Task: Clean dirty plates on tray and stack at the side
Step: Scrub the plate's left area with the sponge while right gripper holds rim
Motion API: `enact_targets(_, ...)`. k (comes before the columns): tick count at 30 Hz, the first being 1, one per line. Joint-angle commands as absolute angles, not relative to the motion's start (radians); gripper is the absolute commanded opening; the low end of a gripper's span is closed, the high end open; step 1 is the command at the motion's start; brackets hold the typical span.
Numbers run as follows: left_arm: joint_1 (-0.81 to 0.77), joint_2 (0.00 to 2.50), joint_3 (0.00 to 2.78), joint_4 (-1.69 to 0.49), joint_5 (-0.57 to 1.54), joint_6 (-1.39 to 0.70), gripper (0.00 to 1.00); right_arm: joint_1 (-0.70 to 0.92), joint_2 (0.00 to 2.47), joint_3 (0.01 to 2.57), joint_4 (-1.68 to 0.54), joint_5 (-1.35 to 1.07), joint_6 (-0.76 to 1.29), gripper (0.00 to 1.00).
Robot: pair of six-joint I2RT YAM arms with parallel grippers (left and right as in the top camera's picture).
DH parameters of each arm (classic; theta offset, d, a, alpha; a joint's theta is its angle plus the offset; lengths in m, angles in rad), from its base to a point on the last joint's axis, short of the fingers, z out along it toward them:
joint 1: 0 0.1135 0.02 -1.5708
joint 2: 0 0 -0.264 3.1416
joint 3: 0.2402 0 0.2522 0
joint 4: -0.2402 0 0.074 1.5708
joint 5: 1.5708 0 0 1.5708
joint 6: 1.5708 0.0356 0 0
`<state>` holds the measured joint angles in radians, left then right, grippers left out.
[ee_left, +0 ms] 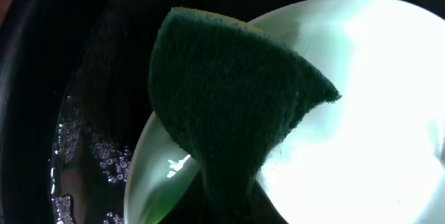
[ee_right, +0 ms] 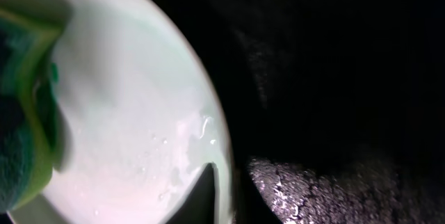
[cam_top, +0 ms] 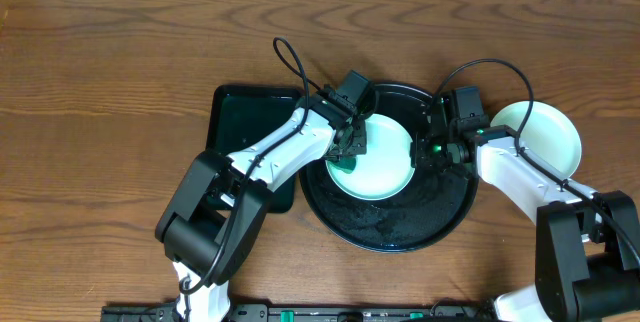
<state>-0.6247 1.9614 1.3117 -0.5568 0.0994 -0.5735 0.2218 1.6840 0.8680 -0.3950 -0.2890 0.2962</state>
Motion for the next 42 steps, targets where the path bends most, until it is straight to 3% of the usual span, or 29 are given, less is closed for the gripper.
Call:
enact_targets(1, -0.624, 2.006, 1.324, -0.563, 0.093, -0.582, 0.08, 0.231, 1.689, 0.861, -0.393, -0.282, 0.284, 0.01)
enact_targets(14, -0.624, 2.033, 1.316, -0.562, 0.093, -0.578, 0.08, 0.231, 1.689, 0.847, -0.375, -0.259, 0.272, 0.08)
enact_targets(18, -0.624, 2.033, 1.309, -0.562, 0.078, -0.578, 0.08, 0.231, 1.689, 0.825, -0.344, -0.259, 0.273, 0.08)
enact_targets(21, -0.624, 2.033, 1.303, -0.562, 0.060, -0.578, 0.08, 0.231, 1.689, 0.822, -0.339, -0.259, 0.273, 0.01)
enact_targets(42, -0.624, 2.048, 1.262, -0.532, 0.059, -0.578, 0.08, 0.231, 1.689, 0.821, -0.340, -0.260, 0.273, 0.01)
